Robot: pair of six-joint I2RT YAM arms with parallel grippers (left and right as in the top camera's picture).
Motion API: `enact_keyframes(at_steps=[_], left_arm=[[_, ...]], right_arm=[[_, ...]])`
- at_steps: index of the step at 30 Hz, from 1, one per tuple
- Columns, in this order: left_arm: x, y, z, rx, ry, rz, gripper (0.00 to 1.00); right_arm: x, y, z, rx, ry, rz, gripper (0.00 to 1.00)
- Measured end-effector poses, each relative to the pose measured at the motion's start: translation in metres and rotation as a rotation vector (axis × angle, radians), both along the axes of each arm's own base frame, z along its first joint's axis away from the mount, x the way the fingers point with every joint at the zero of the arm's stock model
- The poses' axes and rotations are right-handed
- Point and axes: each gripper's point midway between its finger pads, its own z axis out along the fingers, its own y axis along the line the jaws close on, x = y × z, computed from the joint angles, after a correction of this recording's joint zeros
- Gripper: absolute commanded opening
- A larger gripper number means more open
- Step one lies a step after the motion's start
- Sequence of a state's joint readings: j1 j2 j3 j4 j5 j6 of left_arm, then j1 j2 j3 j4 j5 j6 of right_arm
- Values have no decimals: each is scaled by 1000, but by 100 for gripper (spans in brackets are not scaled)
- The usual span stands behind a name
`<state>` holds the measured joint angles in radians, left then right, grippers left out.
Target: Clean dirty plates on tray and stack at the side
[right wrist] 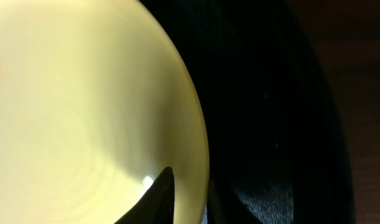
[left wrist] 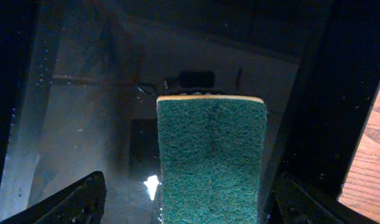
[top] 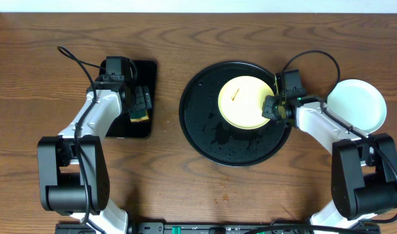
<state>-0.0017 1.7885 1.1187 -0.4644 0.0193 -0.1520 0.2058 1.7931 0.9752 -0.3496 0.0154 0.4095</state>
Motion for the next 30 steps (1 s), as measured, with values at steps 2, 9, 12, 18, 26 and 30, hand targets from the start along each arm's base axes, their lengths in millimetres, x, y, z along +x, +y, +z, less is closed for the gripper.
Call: enact_keyframes(at_steps=[2,9,12,18,26,30], left_arm=[[0,0,0,0,0,0,88],[0,0,0,0,0,0,88],[0,0,0,0,0,0,88],[0,0,0,0,0,0,88],[0,0,0,0,0,0,88],[0,0,0,0,0,0,88]], right_arm=[[-3,-1,-2,-1,7,0,7],[-1,0,0,4,3,-10,1],[-1,0,0,-8,1,20,1],[-8,-1,-1,-42,29,102,1],[-10,5,0,-32,33,173,2],[-11,3,0,-31,36,191,11]])
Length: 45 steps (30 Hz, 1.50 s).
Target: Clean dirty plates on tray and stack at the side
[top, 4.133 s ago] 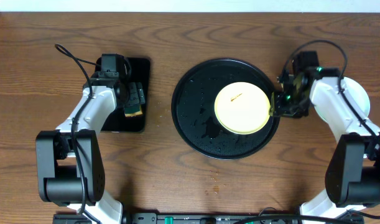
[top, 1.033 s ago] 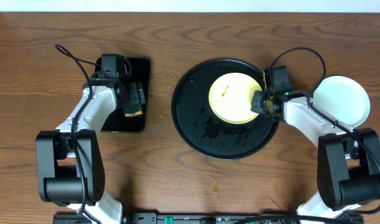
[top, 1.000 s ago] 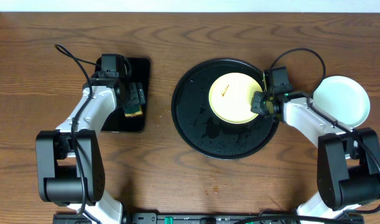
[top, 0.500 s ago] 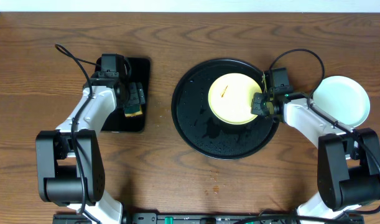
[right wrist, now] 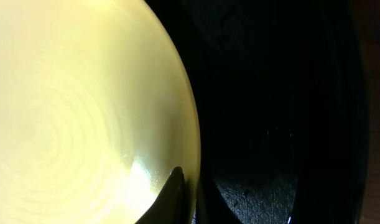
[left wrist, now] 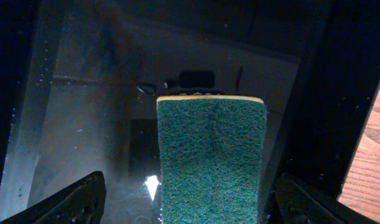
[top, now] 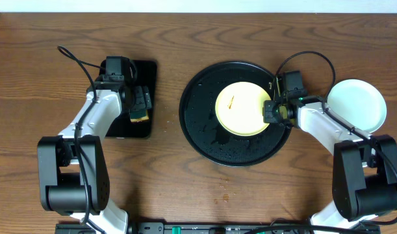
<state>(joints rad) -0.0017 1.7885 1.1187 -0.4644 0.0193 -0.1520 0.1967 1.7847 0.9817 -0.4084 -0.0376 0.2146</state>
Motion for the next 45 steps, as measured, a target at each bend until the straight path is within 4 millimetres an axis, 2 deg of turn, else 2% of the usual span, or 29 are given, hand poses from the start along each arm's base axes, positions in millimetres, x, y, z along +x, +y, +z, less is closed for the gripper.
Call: enact_keyframes(at_steps=[7,9,12,16,19,21,22,27,31,38,45], left_arm=[[0,0,0,0,0,0,88],[0,0,0,0,0,0,88],[0,0,0,0,0,0,88],[0,0,0,0,0,0,88],[-4,-3,-2,-15,19,-5,85],[-10,-5,-3,-31,42,-5,66],[-12,-6,-4,-36,51,-7,60],[-16,-9,-8,-51,62,-11,61],[-17,-10,-17,-57,42,-11,66],[0,-10,-15,-56,-39,-13,66],[-1,-10,-18,-56,-44,-13,66]], right_arm=[[-6,0,-3,-9,19,33,28],[-6,0,-4,-8,19,35,37],[-7,1,-4,-4,20,44,45],[-7,3,-4,3,23,48,53],[-7,4,-3,8,23,51,54],[-8,4,-3,9,24,52,55],[-8,4,-3,10,24,52,55],[-7,4,-3,12,23,53,56],[-8,5,-3,12,24,53,56],[-8,5,-3,13,23,53,56],[-7,5,-3,13,24,53,57]])
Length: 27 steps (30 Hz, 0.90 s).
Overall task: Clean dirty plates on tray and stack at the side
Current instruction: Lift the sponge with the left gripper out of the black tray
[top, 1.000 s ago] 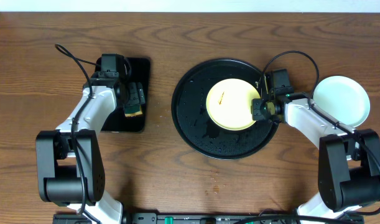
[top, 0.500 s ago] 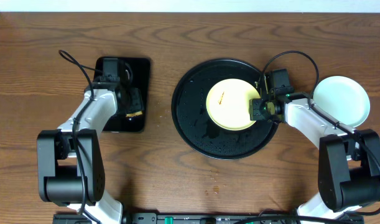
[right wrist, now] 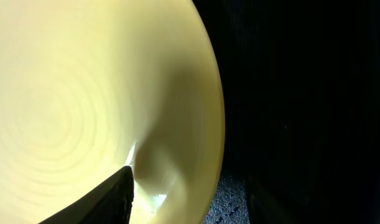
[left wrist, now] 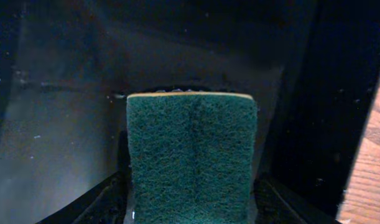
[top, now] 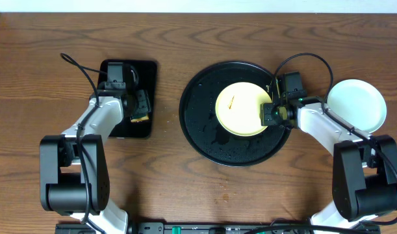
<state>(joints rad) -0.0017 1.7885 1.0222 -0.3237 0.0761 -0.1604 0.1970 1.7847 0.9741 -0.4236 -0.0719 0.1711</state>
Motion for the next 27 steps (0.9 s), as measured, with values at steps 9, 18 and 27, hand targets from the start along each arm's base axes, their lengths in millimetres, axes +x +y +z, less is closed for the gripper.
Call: enact_keyframes(at_steps=[9,18,27], left_arm=[[1,-1,-11,-5,-50,3,46],[11,14,-3,82,-100,11,45],[12,20,0,130,-105,-6,7]], right_arm=[[0,0,0,2,0,1,58],[0,0,0,3,0,1,58],[0,1,0,3,0,1,58]])
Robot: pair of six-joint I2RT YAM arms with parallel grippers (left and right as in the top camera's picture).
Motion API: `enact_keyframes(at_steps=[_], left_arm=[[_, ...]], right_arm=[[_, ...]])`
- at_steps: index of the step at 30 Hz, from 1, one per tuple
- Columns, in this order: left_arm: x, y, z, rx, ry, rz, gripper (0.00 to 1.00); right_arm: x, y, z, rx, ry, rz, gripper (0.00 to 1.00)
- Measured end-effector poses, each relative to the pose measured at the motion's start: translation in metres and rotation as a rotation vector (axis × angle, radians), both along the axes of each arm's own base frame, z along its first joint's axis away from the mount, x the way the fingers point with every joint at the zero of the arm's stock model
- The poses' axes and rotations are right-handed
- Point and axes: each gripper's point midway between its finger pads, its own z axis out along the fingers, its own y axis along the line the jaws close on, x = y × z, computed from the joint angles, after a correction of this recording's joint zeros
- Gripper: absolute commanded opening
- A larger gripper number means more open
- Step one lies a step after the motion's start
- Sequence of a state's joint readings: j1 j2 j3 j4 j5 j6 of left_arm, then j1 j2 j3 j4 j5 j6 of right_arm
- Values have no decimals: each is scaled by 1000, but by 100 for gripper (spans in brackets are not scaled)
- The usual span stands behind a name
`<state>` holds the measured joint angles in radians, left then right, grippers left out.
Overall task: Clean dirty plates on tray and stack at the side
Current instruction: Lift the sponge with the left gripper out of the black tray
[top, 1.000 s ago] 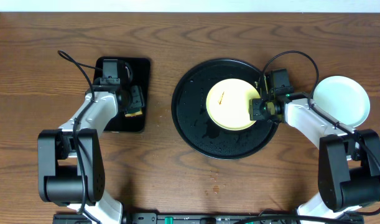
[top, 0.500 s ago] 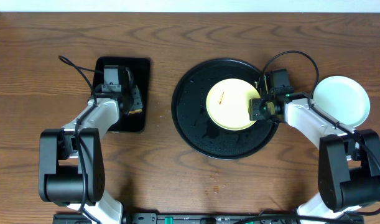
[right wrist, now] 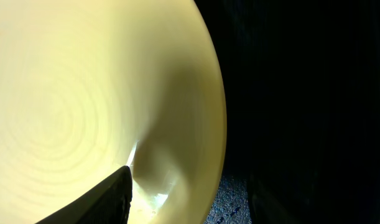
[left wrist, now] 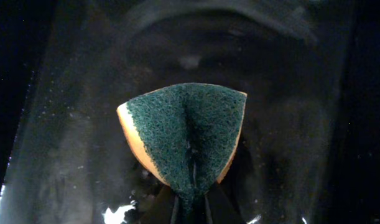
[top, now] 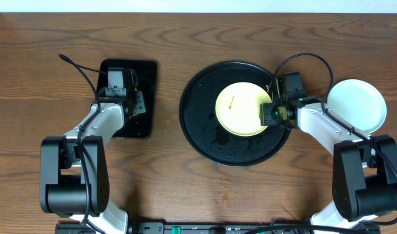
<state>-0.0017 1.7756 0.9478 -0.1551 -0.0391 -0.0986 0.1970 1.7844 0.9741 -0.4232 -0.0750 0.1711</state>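
Observation:
A pale yellow plate [top: 240,110] with a small orange streak lies in the round black tray [top: 201,123]. My right gripper [top: 271,114] is open, its fingers either side of the plate's right rim [right wrist: 208,124]; one finger [right wrist: 112,199] rests over the plate's inside. The green and yellow sponge [left wrist: 186,130] is pinched into a fold by my left gripper [left wrist: 190,208], which is shut on it over the small black rectangular tray [top: 145,71].
A clean white plate [top: 357,104] sits on the wooden table to the right of the round tray. Water drops speckle both trays. Cables loop behind both wrists.
My left gripper has shut on the sponge, which is now squeezed into a fold instead of lying flat between the fingers. The right gripper and yellow plate have not moved.
At first my left gripper stood wide open around the flat sponge and my right was shut on the yellow plate's rim. Then the plate sat slightly further left. Later the right gripper was open and the left fingers closer to the sponge, now pinched.

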Motion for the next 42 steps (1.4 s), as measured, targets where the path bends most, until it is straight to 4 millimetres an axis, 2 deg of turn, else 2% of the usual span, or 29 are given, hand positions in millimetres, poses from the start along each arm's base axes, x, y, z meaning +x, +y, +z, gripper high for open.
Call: enact_keyframes(at_steps=[3,6,8,11,15,17,20,25,29,36,40,42], left_arm=[[1,0,3,2,-9,1,7],[4,1,14,3,-38,2,7],[6,1,29,5,-77,3,7],[9,1,62,5,-156,4,7],[6,2,104,5,-248,15,8],[2,2,121,-1,-285,23,8],[-1,2,135,-9,-316,33,7],[-2,2,137,-12,-321,37,7],[1,2,136,-12,-326,36,7],[2,2,132,-12,-317,36,7],[2,2,132,-9,-317,33,7],[2,2,132,-7,-317,30,7]], right_arm=[[0,0,0,0,0,0,60],[0,1,0,4,1,1,63],[0,1,0,6,0,3,62],[0,1,0,7,0,3,60],[0,0,0,-1,-1,-1,50],[0,-2,0,-8,-2,-2,47],[0,-3,0,-15,-3,-6,47],[1,-3,0,-16,-4,-6,52],[3,-2,1,-9,-12,-5,62],[8,-1,2,-9,-41,-7,61],[15,-3,0,-12,-89,-11,55],[17,-4,0,-17,-112,-14,47]])
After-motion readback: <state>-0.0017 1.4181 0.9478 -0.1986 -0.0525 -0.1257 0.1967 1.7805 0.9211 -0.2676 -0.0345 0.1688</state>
